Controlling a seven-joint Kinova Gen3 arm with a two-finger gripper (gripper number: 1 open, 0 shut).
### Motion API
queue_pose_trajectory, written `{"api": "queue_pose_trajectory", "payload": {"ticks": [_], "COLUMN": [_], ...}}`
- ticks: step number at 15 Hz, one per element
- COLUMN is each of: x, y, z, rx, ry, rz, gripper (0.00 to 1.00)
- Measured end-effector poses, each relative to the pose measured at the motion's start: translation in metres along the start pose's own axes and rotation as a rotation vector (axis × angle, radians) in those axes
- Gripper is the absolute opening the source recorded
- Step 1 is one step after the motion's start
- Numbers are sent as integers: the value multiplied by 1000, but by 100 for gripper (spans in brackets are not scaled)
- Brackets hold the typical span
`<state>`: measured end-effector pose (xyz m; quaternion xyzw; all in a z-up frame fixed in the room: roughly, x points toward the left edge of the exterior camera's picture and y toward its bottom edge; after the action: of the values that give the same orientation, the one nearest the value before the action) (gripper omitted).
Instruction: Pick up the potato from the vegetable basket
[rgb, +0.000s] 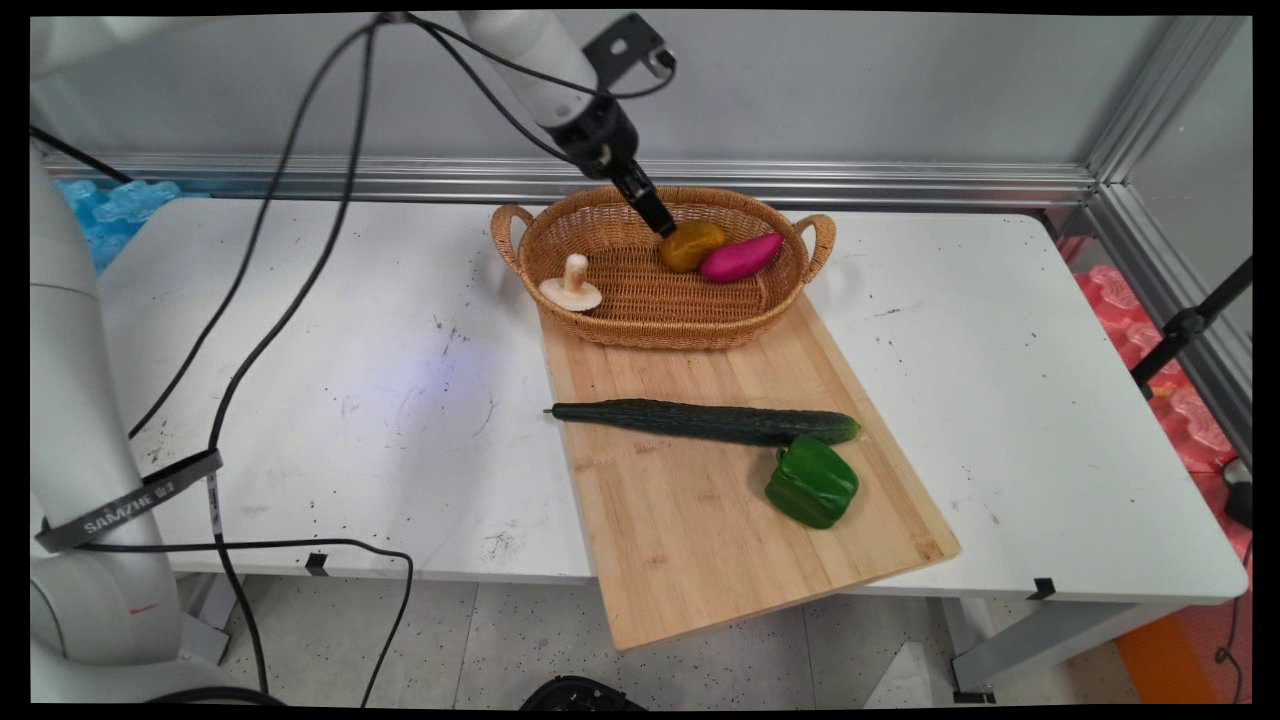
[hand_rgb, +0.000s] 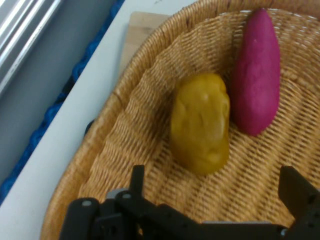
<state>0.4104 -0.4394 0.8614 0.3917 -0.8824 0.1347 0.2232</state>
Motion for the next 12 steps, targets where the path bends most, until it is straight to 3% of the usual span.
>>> {"api": "queue_pose_trajectory", "payload": {"ticks": [5, 12], "x": [14, 25], "y": [-1, -3], "z": [50, 94], "rx": [-31, -51], "ry": [-21, -44], "rz": [2, 13], "gripper": [100, 100]}}
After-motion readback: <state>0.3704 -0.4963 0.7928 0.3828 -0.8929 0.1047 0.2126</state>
